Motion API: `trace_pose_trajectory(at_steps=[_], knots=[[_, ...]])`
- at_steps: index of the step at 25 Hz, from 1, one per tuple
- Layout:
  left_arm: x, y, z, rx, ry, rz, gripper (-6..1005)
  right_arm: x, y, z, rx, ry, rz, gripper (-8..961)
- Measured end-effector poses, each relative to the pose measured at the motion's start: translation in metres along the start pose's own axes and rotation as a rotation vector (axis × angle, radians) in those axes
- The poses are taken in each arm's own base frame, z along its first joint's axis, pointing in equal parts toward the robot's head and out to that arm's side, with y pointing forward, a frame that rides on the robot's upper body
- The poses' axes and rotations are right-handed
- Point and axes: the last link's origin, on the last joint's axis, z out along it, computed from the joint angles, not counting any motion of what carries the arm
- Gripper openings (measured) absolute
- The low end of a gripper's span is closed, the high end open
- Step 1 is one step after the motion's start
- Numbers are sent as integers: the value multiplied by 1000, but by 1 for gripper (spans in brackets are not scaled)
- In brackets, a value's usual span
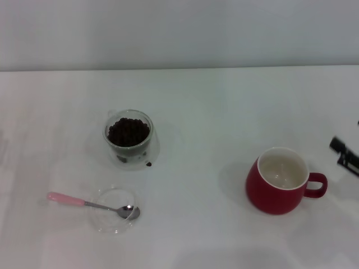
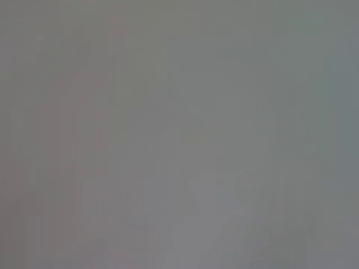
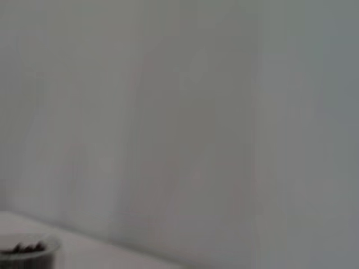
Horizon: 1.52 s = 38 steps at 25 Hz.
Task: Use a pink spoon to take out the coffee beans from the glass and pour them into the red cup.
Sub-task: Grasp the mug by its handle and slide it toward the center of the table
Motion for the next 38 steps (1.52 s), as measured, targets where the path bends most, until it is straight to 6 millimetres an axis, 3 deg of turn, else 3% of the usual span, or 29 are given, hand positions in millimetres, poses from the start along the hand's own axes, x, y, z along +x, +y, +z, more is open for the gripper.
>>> trace_pose_trajectory(at_steps=[6,13,29,38], knots=[[1,2,2,-14,4,5,769,13,11,-20,-7,58,33,825],[5,1,5,-18,18,14,770,24,21,-28,-23,104,58,825],[6,1,3,-13,30,6,769,39,31,-22,-33,175,37,825],[4,2,2,-18,24,4,770,46,36,-9,-31,190,-24,824]])
